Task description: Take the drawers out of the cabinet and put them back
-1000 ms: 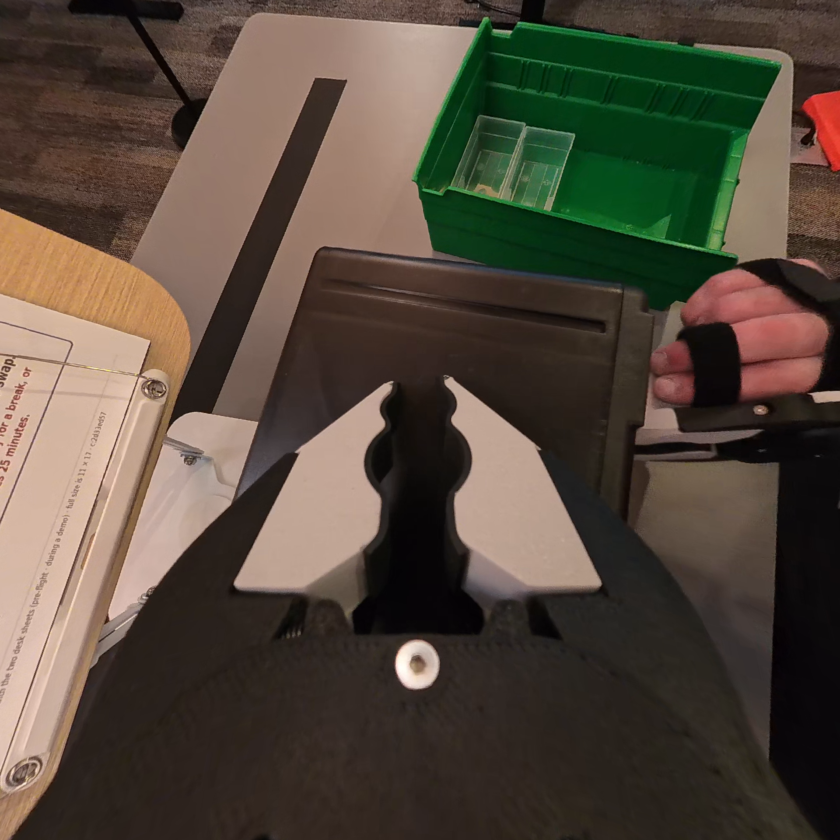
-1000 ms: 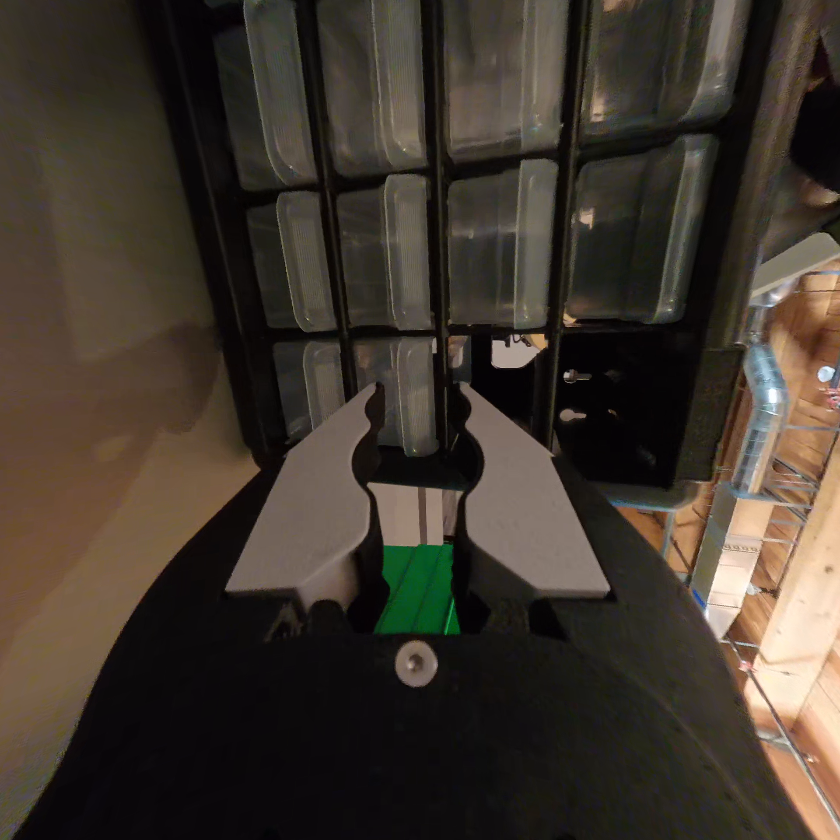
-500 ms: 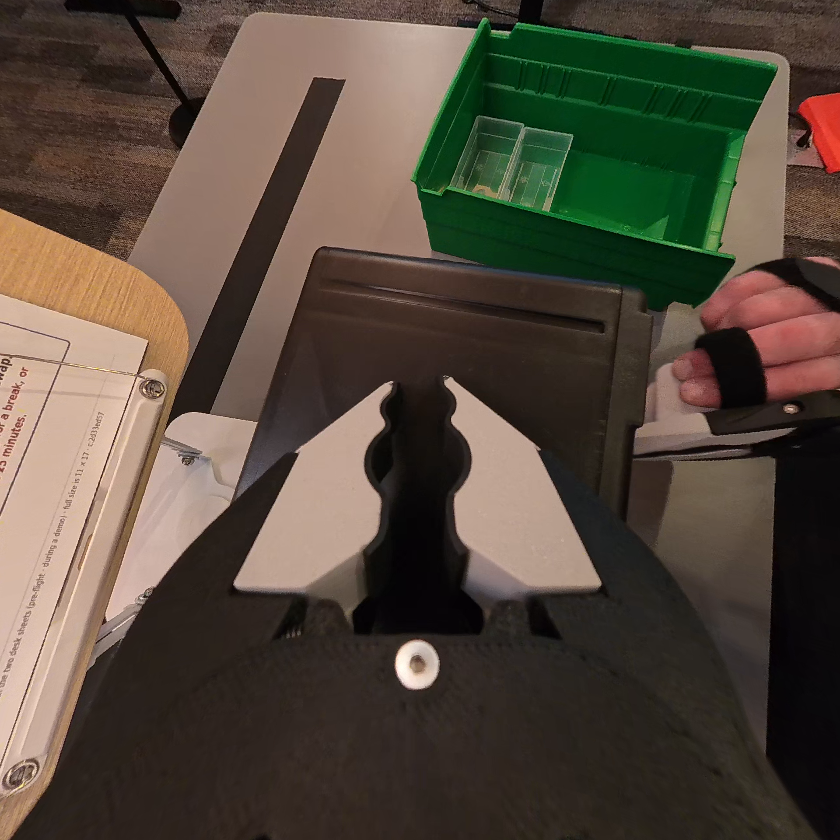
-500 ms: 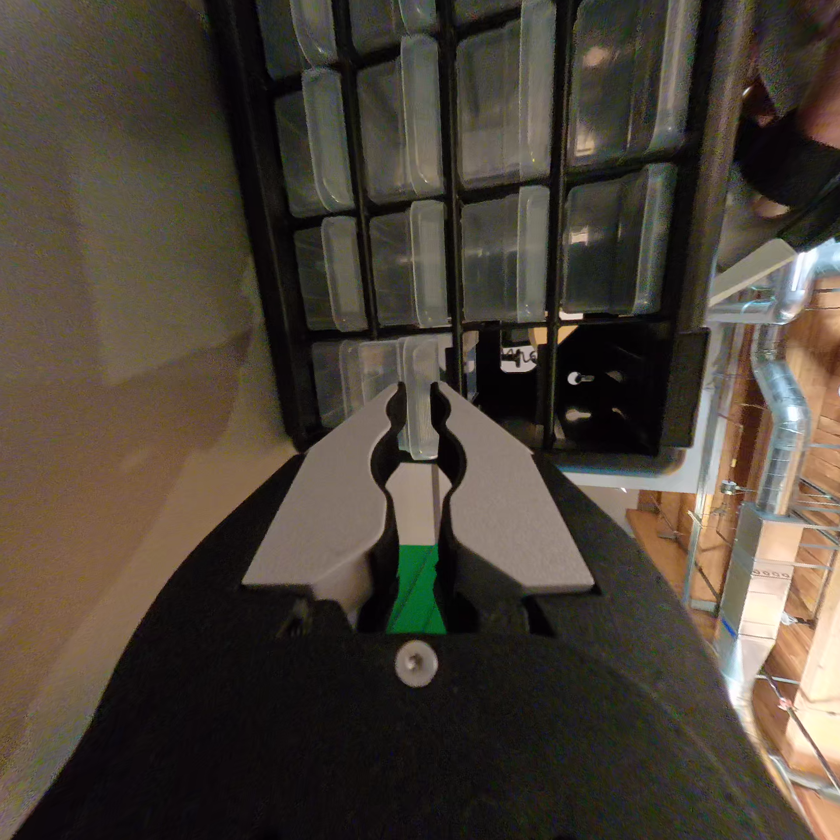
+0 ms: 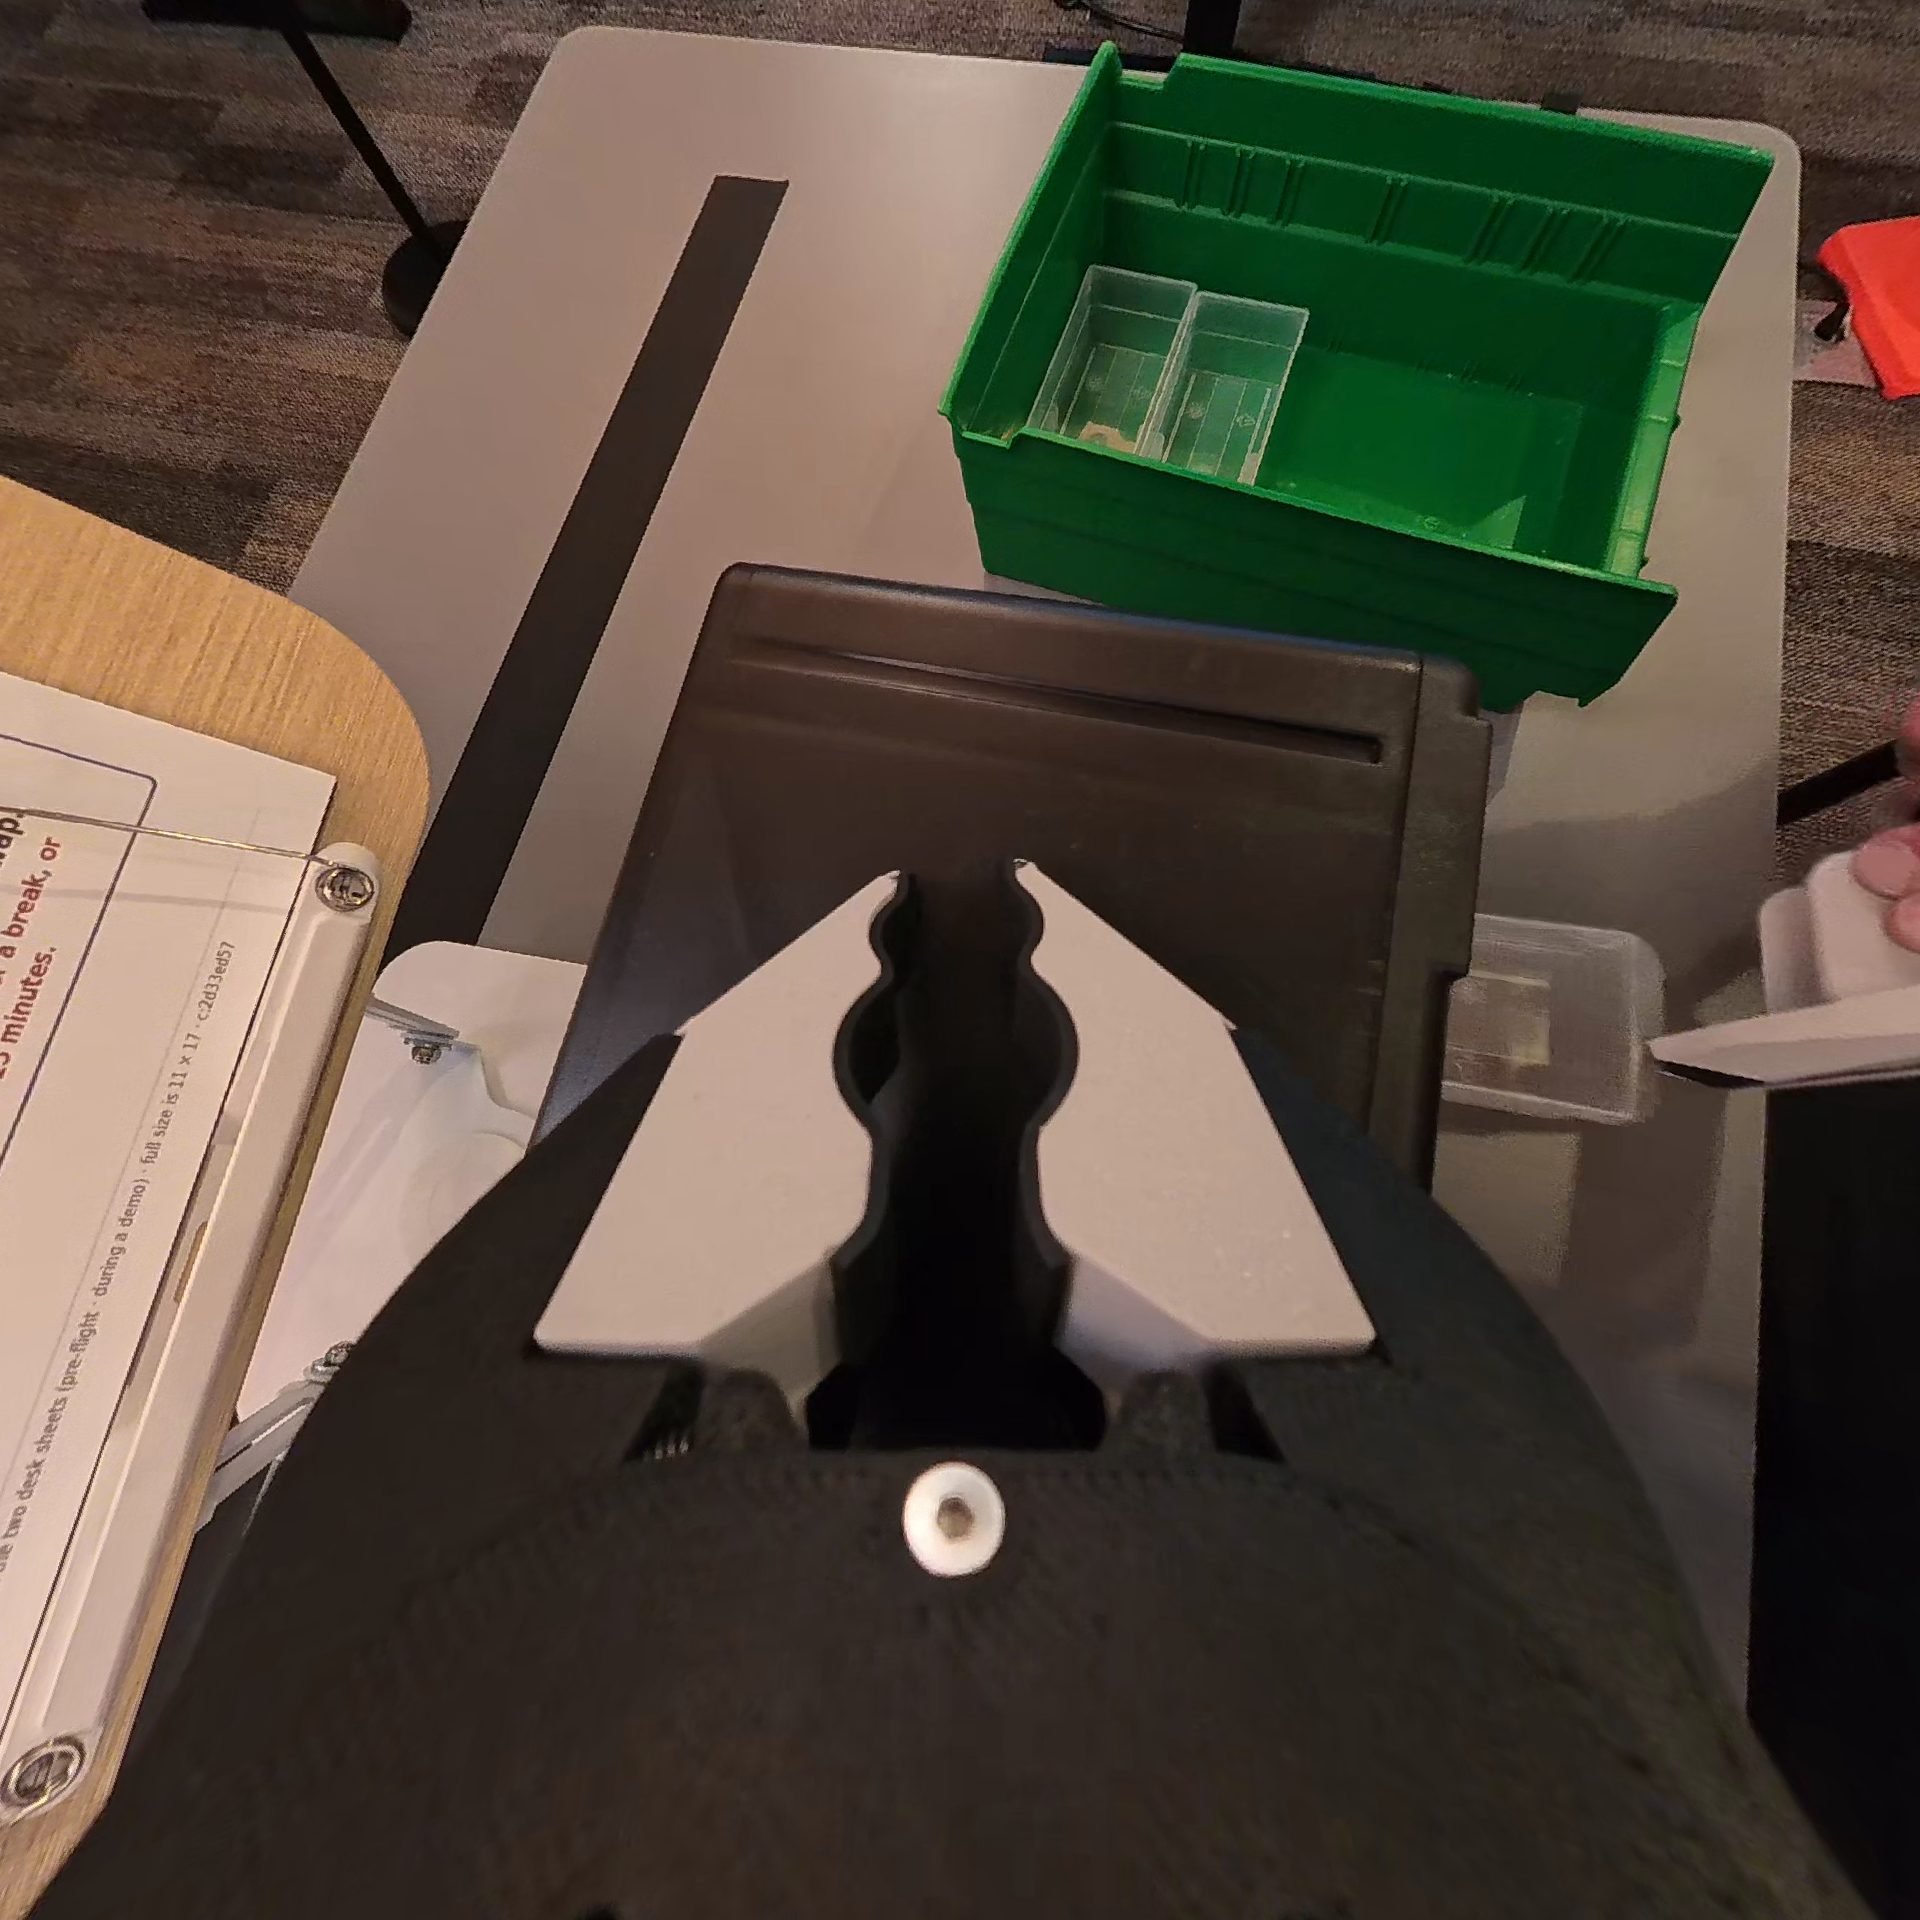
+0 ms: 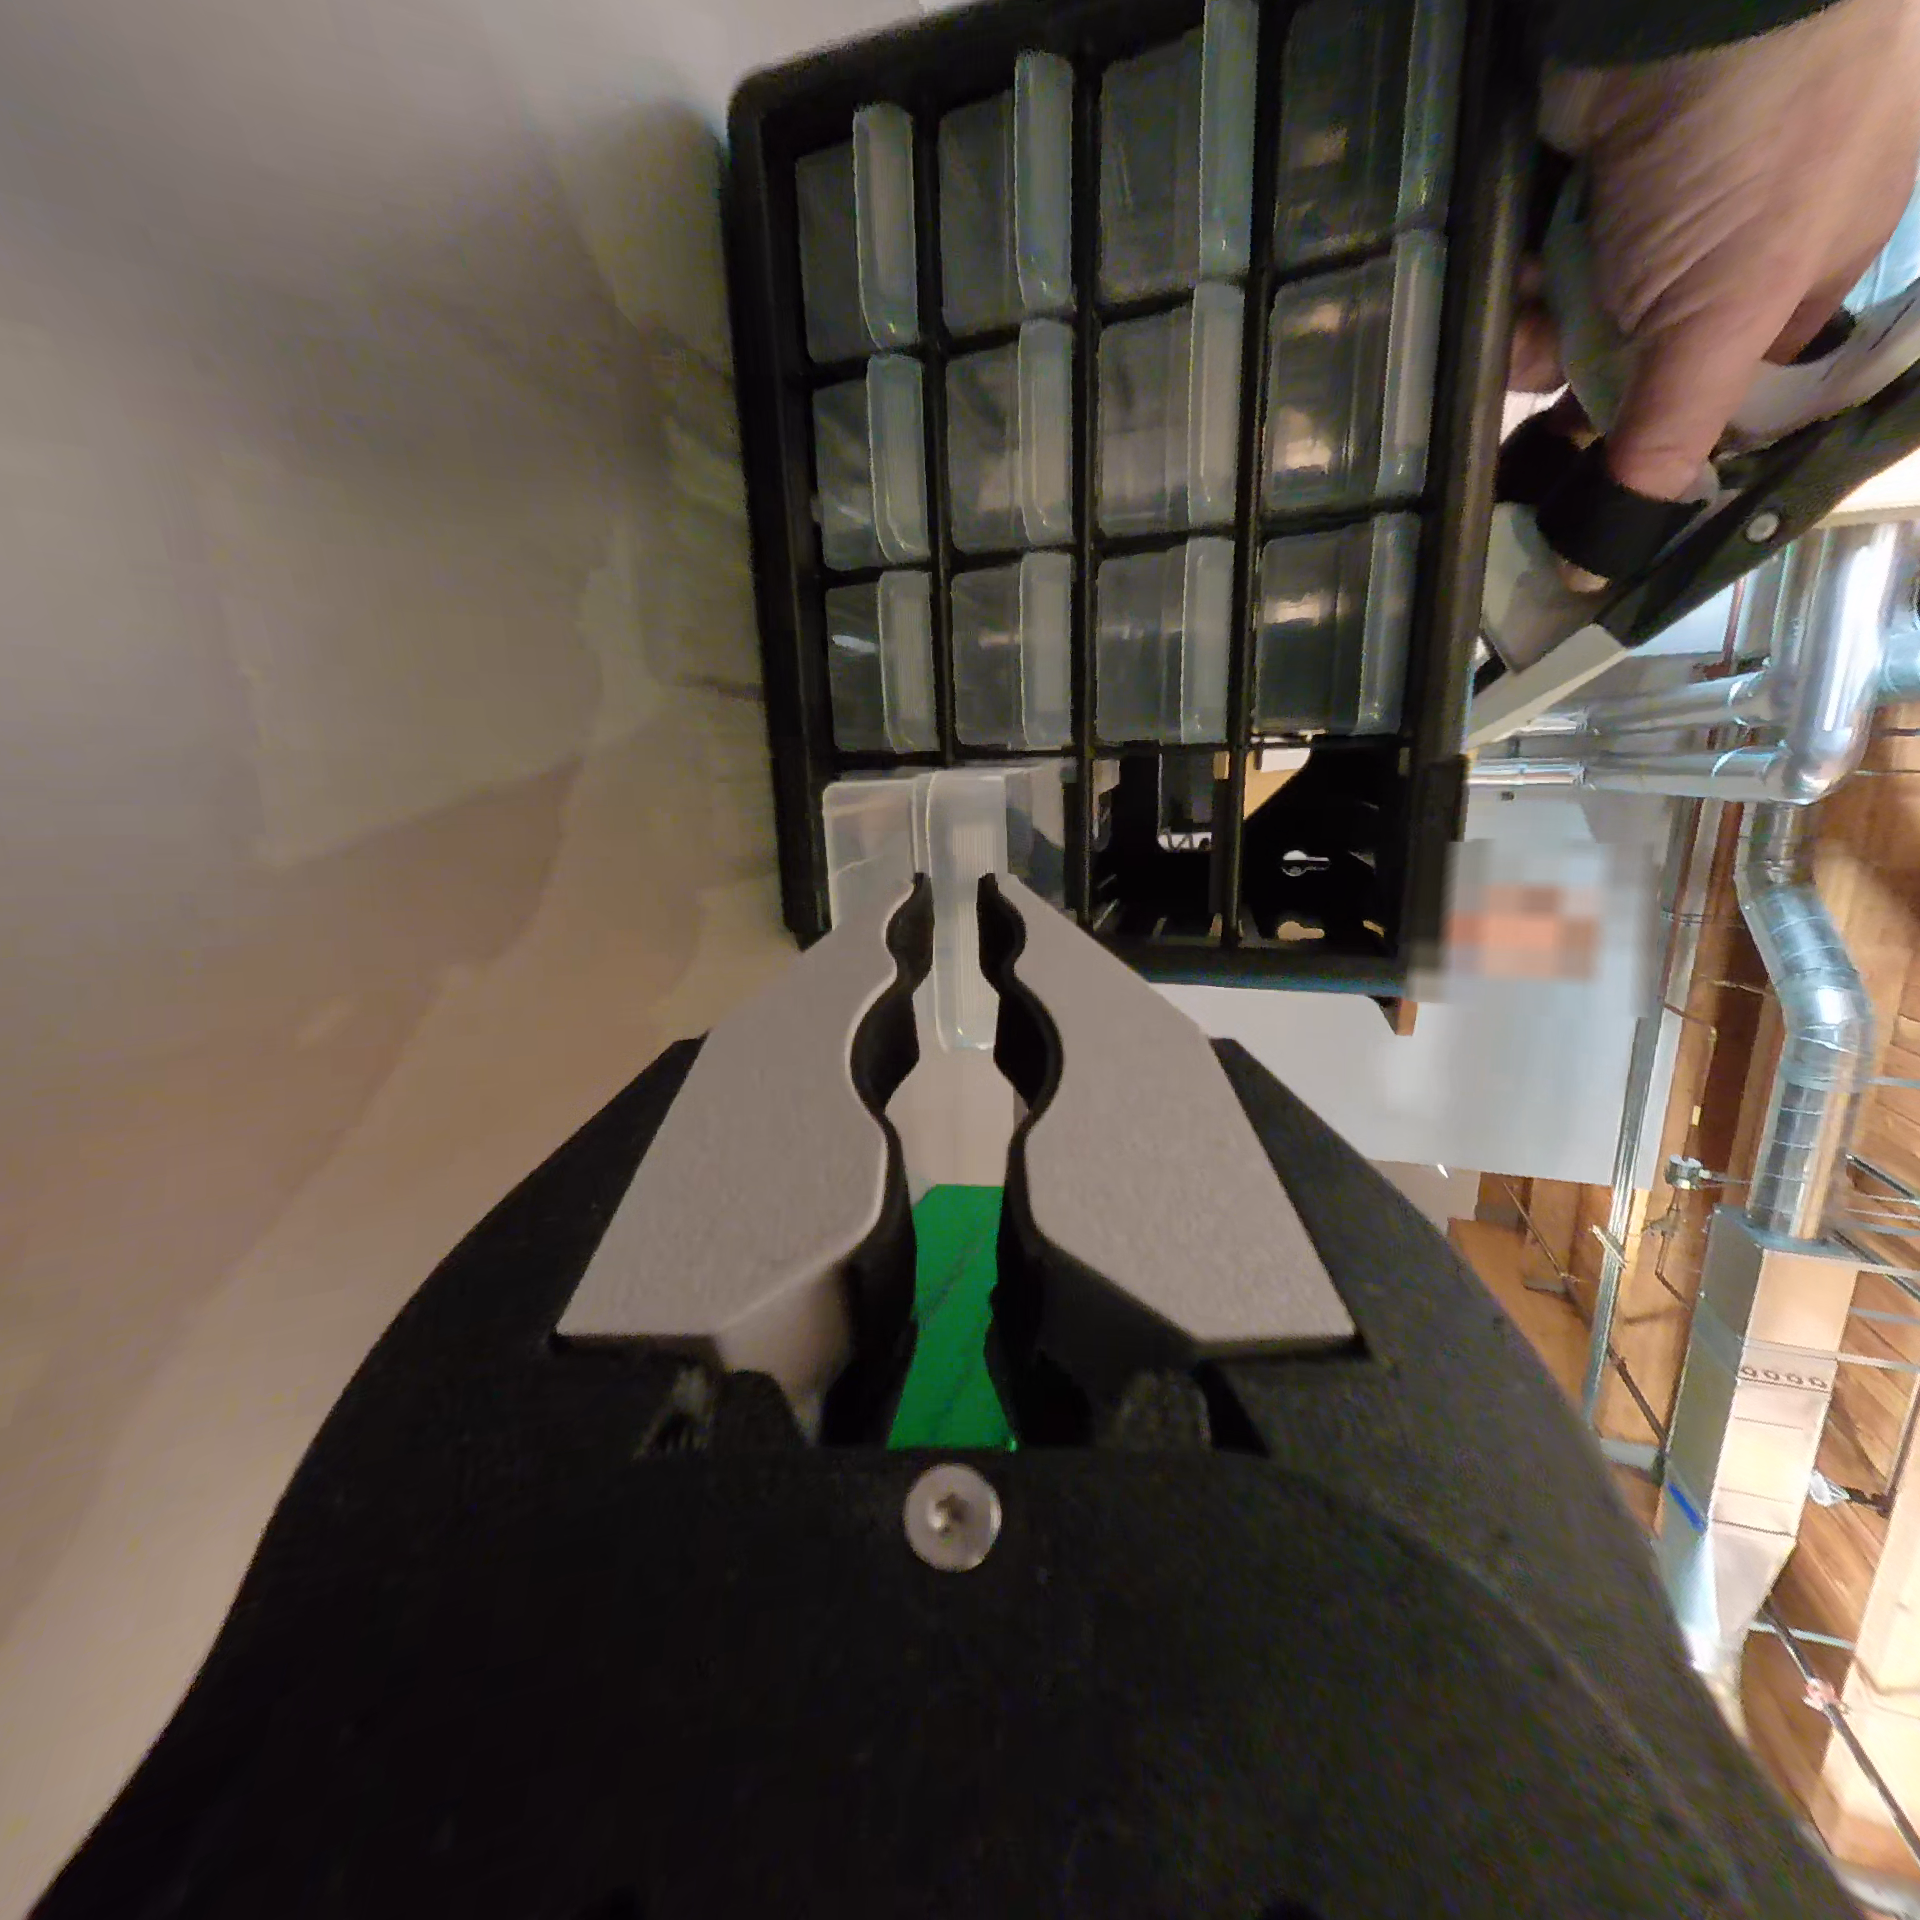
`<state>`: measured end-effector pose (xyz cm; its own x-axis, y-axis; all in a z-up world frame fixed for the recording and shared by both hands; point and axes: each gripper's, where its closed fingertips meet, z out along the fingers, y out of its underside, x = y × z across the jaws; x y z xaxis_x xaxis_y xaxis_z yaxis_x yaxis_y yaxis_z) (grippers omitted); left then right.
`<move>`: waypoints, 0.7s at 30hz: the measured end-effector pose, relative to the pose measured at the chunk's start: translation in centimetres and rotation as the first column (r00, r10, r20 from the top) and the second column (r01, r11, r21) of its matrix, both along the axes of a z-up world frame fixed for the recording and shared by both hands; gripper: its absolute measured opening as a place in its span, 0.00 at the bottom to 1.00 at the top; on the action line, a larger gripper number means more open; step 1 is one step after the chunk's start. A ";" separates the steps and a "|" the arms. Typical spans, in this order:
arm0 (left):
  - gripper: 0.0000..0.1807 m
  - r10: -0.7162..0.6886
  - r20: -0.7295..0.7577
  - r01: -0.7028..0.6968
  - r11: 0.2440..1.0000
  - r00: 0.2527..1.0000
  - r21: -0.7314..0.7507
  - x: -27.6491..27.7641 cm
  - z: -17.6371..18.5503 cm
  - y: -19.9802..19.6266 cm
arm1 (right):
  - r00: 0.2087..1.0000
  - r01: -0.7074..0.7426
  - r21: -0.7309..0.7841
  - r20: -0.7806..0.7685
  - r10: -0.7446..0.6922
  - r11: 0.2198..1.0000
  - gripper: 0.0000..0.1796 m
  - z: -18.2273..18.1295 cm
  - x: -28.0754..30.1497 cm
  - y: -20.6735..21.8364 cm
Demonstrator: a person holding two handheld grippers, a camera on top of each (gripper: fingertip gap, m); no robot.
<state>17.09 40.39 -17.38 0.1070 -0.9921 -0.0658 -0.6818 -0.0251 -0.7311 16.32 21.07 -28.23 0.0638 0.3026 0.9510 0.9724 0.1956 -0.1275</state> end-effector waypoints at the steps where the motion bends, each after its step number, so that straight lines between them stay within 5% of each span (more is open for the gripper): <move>1: 0.08 0.000 0.000 0.000 1.000 1.000 0.000 0.0 0.0 0.0 | 1.000 -0.011 -0.005 -0.005 0.011 1.000 0.04 0.0 -0.3 -0.5; 15: 0.08 0.000 0.000 0.000 1.000 1.000 0.002 0.0 0.0 0.0 | 0.996 -0.049 -0.047 -0.077 0.045 0.998 0.02 0.6 -0.3 -3.7; 21: 0.08 0.000 0.000 0.000 1.000 1.000 0.003 0.0 0.0 0.0 | 0.992 -0.102 -0.270 -0.101 0.077 0.957 0.03 -2.5 1.1 -6.1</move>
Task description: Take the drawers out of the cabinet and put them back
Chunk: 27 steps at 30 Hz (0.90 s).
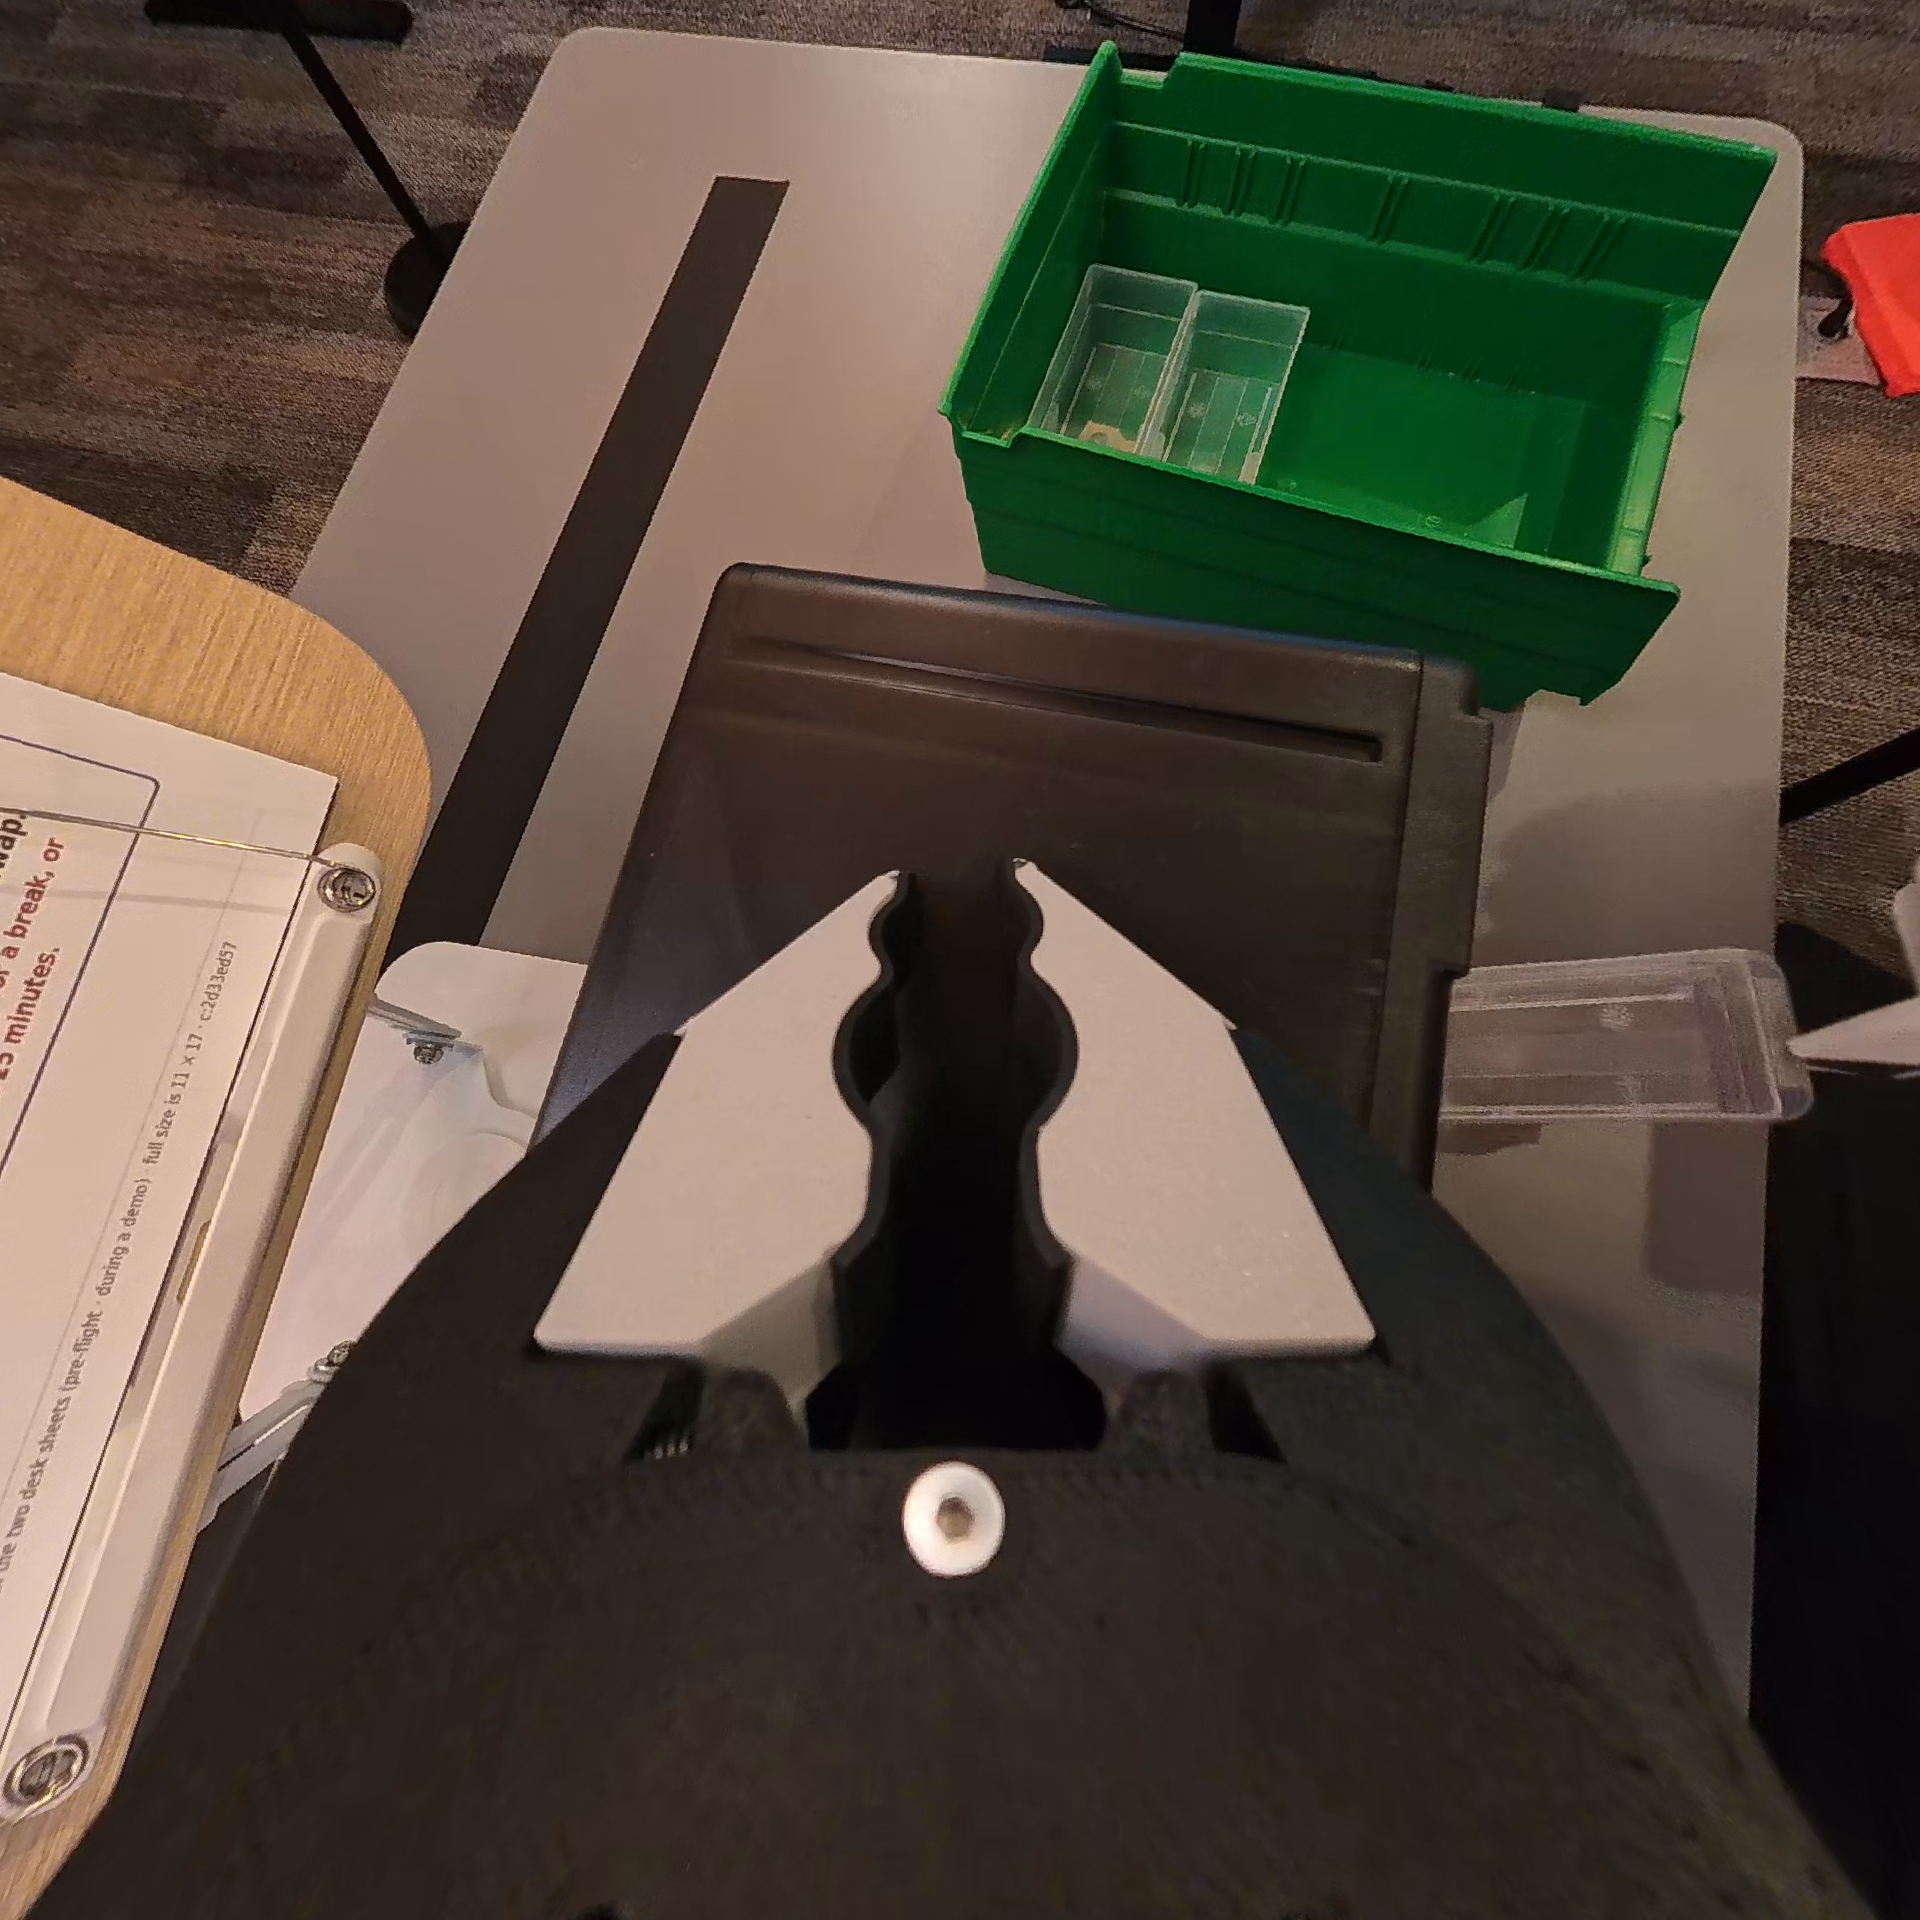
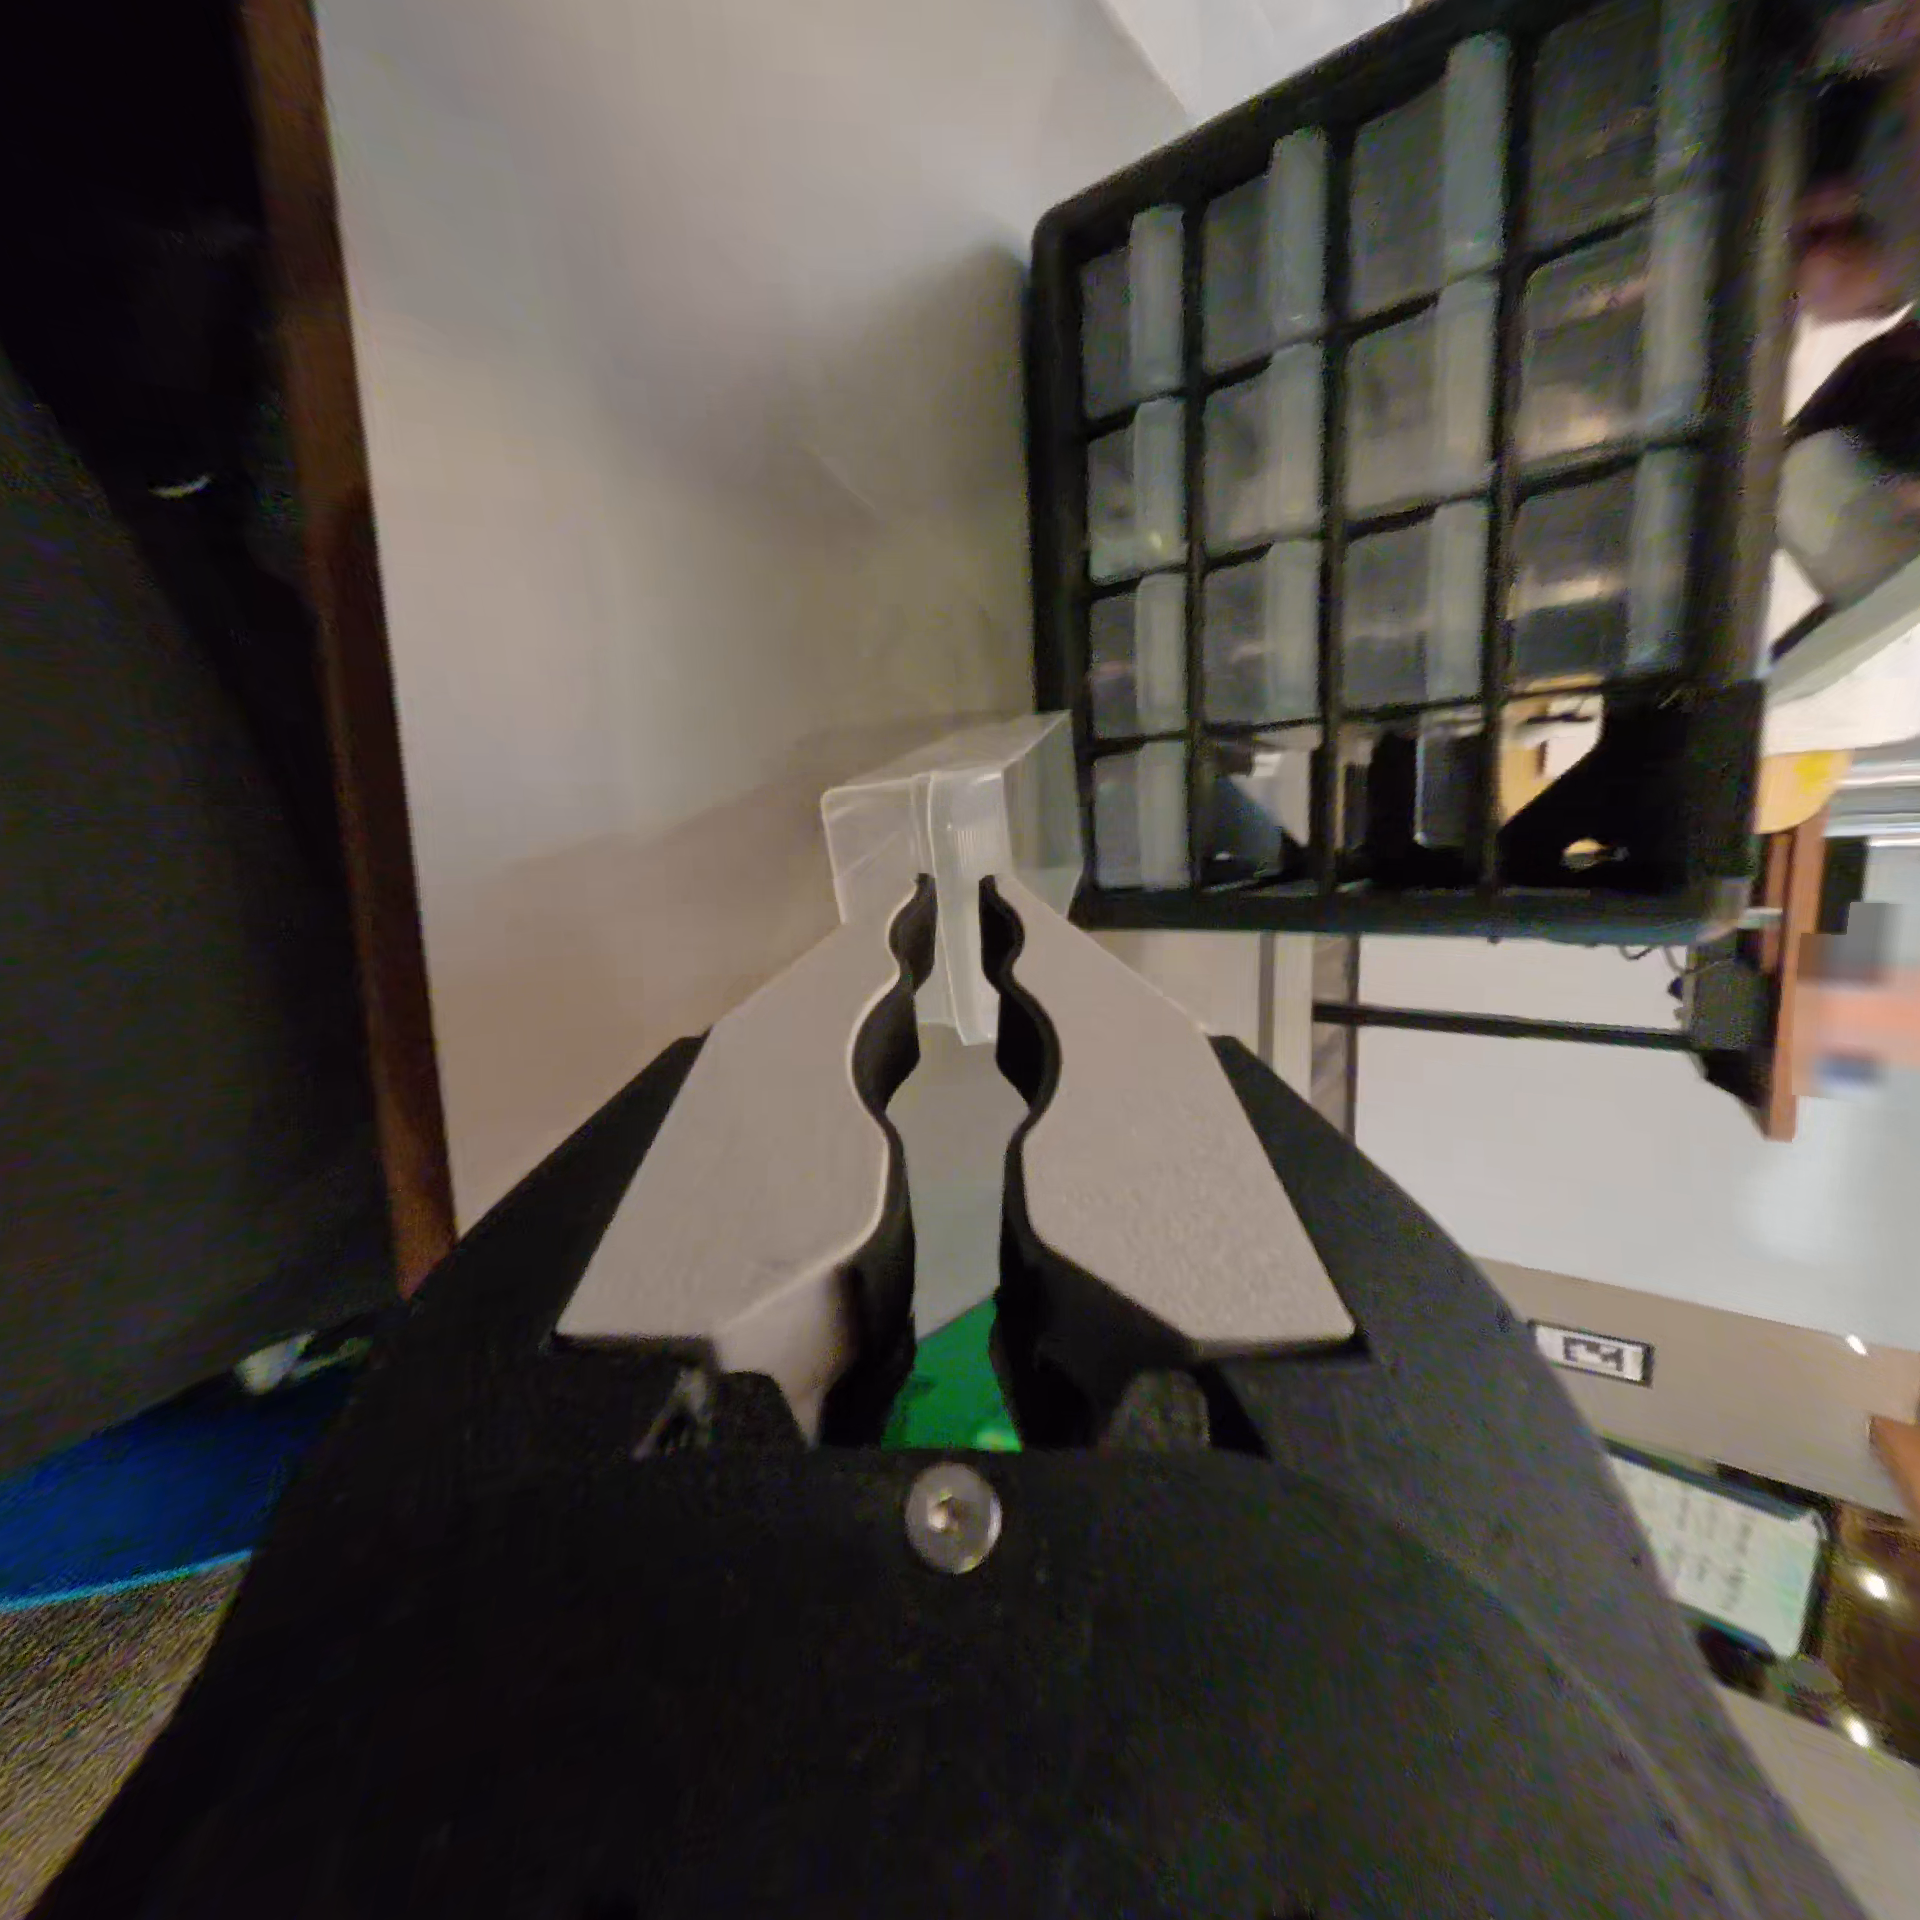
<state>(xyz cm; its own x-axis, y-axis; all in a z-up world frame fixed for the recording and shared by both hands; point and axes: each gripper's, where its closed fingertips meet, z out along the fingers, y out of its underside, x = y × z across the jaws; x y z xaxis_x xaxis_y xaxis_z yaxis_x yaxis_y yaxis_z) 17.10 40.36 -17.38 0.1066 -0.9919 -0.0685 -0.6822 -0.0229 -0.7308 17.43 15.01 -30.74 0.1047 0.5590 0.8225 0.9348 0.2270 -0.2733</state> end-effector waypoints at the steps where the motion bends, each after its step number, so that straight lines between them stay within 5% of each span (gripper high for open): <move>1: 0.08 0.000 0.000 0.000 1.000 1.000 0.000 0.0 0.0 0.0 | 1.000 0.012 -0.023 0.005 -0.012 1.000 0.04 -0.5 0.5 -0.3; 4: 0.08 0.000 0.000 0.000 1.000 1.000 0.001 0.0 0.0 0.0 | 0.999 0.030 -0.159 0.021 -0.027 0.987 0.04 -3.0 1.9 -1.8; 7: 0.08 0.000 0.000 0.000 1.000 1.000 0.004 0.0 0.0 0.0 | 0.998 0.028 -0.357 -0.035 -0.043 0.934 0.23 -4.8 2.5 -3.6; 10: 0.08 0.000 0.000 0.000 1.000 1.000 0.002 0.0 0.0 0.0 | 0.967 0.086 -0.503 -0.165 -0.194 0.860 0.32 -3.8 2.3 -3.1; 15: 0.08 0.000 0.000 0.000 1.000 1.000 0.002 0.0 0.0 0.0 | 0.793 0.235 -0.665 -0.291 -0.536 0.709 0.58 -2.3 0.7 1.9; 23: 0.08 0.000 -0.001 0.000 1.000 1.000 0.007 0.0 0.0 0.0 | 0.789 0.372 -0.752 -0.054 -0.612 0.545 0.48 -7.9 1.0 5.5; 27: 0.08 0.000 -0.001 0.000 1.000 1.000 0.008 0.0 0.0 0.0 | 0.817 0.345 -0.777 -0.028 -0.575 0.527 0.44 -7.9 1.0 5.2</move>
